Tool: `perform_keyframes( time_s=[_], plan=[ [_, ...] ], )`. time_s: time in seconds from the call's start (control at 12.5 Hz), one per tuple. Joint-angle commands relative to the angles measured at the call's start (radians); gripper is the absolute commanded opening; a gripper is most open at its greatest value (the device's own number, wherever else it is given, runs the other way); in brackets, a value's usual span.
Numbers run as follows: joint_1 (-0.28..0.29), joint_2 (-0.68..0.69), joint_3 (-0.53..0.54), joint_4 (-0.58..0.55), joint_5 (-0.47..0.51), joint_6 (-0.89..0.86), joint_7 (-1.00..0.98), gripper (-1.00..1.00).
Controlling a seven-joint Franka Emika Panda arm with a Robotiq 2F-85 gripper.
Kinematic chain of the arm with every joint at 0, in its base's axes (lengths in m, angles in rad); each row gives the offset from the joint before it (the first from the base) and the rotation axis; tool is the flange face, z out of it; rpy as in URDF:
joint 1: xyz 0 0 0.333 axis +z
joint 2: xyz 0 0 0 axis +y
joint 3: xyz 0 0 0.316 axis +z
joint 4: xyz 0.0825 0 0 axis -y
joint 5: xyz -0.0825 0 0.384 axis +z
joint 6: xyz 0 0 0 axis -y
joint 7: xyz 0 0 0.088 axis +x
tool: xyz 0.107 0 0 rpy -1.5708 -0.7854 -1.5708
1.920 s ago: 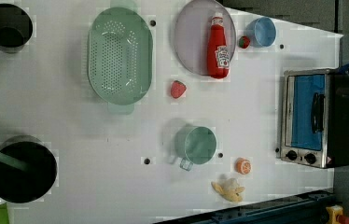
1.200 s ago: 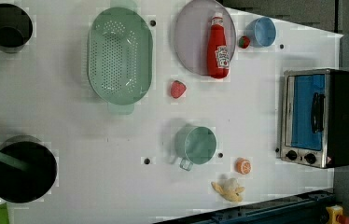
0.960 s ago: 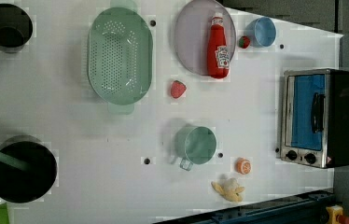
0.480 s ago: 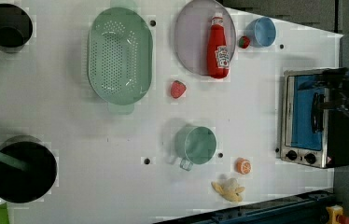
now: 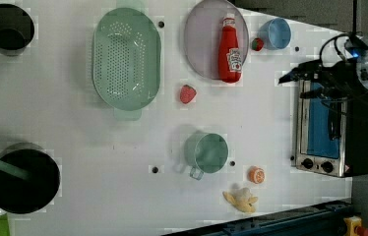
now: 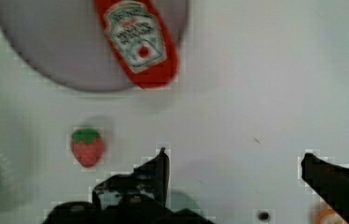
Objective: Pick ketchup from plate and place it on table.
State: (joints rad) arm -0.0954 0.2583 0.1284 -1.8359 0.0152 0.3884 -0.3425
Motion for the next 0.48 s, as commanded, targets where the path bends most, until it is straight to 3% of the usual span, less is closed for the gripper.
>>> perform_keyframes(
  time_s=[0.08, 0.48],
  plan=[
    [0.029, 0.061, 0.012, 0.032, -0.003, 0.083, -0.131, 1.00],
    [0.030, 0.186, 0.010, 0.034, -0.055, 0.251, -0.250, 1.00]
  ],
)
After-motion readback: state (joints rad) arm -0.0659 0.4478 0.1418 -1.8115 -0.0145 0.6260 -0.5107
